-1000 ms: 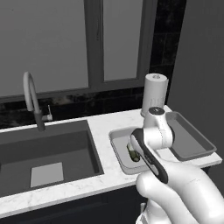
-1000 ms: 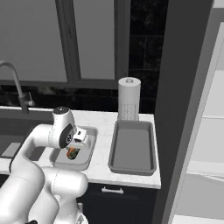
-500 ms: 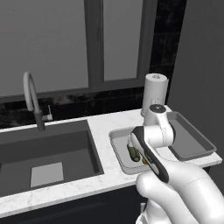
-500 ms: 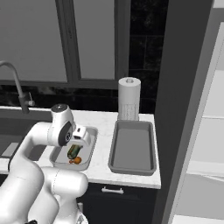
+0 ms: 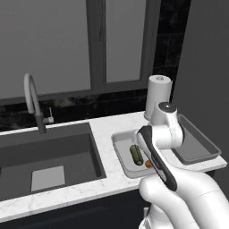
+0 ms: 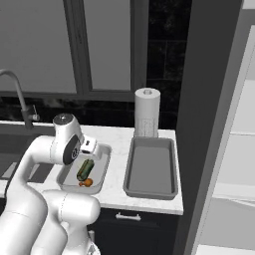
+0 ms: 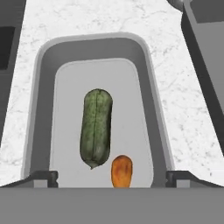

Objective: Place one cucumber and one chicken drumstick in each tupperware on the nearby counter, to pack two identical lunches.

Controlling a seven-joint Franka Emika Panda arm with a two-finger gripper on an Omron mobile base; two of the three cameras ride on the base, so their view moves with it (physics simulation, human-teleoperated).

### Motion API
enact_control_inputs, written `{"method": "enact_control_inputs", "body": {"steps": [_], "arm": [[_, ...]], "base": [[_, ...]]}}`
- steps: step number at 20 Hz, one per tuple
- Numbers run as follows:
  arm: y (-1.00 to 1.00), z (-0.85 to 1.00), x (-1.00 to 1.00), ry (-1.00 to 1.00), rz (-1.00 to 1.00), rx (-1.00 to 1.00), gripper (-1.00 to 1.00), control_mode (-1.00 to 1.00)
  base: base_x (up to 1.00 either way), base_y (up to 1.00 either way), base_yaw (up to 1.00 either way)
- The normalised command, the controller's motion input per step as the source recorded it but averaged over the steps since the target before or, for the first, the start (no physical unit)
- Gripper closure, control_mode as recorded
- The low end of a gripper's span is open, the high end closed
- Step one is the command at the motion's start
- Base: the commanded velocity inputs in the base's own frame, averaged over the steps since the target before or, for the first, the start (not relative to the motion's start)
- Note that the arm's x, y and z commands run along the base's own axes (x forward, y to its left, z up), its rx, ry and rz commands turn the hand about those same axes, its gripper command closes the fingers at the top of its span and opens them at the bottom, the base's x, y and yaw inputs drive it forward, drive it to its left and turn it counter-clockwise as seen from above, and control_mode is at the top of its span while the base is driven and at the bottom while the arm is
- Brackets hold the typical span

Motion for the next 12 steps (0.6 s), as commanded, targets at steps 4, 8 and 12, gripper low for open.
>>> {"method": "enact_control_inputs", "body": {"steps": [4, 8, 12], "arm": [[0.12, 0.24, -0.79, 0.0, -0.03, 0.02, -1.0, -1.0], [0.01, 0.15, -0.91, -0.01, -0.02, 0.0, -1.0, -1.0], [0.05, 0.1, -0.28, 0.0, -0.06, 0.0, -1.0, -1.0]], "base": [[0.0, 0.0, 0.0], [0.0, 0.0, 0.0], [0.0, 0.0, 0.0]]}}
